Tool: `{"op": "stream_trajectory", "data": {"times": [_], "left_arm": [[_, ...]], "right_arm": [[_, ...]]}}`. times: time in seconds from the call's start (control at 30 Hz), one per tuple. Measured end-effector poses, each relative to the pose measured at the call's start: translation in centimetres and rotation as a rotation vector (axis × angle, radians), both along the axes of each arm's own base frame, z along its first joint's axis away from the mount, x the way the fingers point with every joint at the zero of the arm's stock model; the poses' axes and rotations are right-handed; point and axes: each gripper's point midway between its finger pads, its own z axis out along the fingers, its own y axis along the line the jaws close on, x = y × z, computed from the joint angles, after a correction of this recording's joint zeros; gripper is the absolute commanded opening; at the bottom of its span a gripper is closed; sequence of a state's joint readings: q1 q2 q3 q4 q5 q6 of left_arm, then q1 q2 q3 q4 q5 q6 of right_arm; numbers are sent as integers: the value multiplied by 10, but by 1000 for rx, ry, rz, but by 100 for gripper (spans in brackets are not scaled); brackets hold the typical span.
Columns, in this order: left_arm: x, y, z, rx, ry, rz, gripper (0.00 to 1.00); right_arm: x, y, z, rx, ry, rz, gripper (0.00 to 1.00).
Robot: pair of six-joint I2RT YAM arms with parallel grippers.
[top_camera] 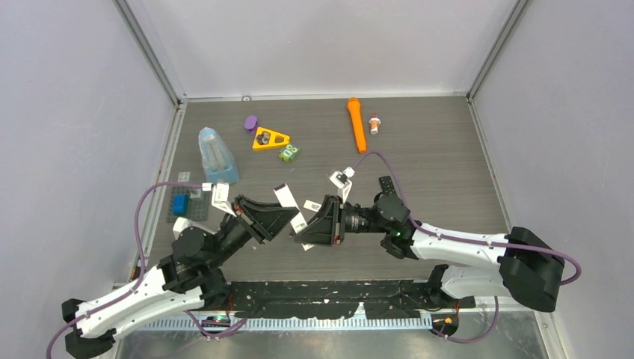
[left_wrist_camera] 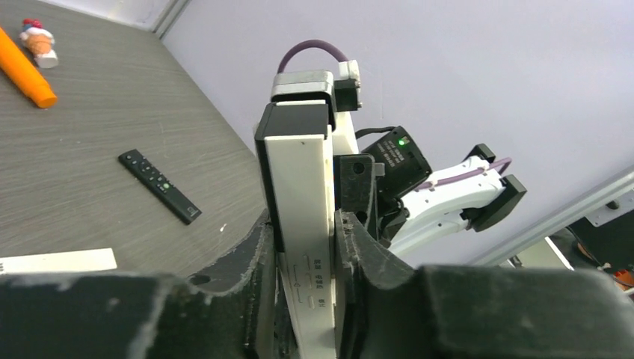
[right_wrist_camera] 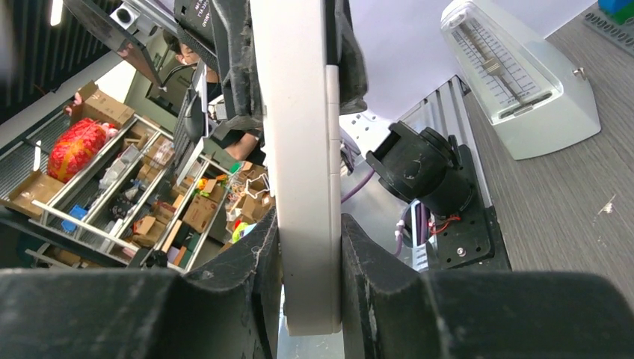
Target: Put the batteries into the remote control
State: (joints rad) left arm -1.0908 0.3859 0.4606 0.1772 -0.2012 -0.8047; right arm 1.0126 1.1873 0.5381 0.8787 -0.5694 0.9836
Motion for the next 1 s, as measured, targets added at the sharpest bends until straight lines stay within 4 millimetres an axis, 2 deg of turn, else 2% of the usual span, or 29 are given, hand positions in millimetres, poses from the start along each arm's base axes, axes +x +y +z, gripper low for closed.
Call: {"op": "stream_trajectory", "data": {"times": [0.03,0.07,0.1,0.13,0.17,0.23,0.27,0.33,0.47,0.57,0.67,0.77,0.9,1.0], "left_arm": [[-1,0,1,-9,3,-4,1],[-1,1,2,-11,2,-6,0],[-2,1,1,-9,1,-7,0],[-2,1,0,-3,2,-6,0],[-2,1,-2,7,2,-7,0],[-1,4,-9,46,-3,7,0],[0,6,-13,69,-6,22,0],[6,15,-22,122,-14,71,0],[25,44,-39,243,-31,238,0],[39,65,-50,337,-46,365,0],[49,81,-62,428,-51,455,0],[54,87,-68,478,-52,499,0],[60,90,-77,533,-42,536,0],[61,92,-80,550,-36,549,0]], "right_arm": [[0,0,1,6,-1,2,21],[-1,0,2,11,-3,5,28],[-1,0,2,10,3,7,49],[-2,0,1,8,6,9,61],[-1,1,0,4,13,4,80],[1,0,-5,-12,37,-5,96],[2,0,-7,-21,41,-16,100],[7,-3,-12,-51,43,-59,96],[21,-19,-13,-108,16,-196,98],[41,-33,-25,-192,6,-342,85],[67,-39,-60,-386,33,-482,73],[88,-42,-105,-618,85,-582,71],[99,-55,-168,-908,141,-677,70],[97,-66,-201,-1075,145,-715,70]]}}
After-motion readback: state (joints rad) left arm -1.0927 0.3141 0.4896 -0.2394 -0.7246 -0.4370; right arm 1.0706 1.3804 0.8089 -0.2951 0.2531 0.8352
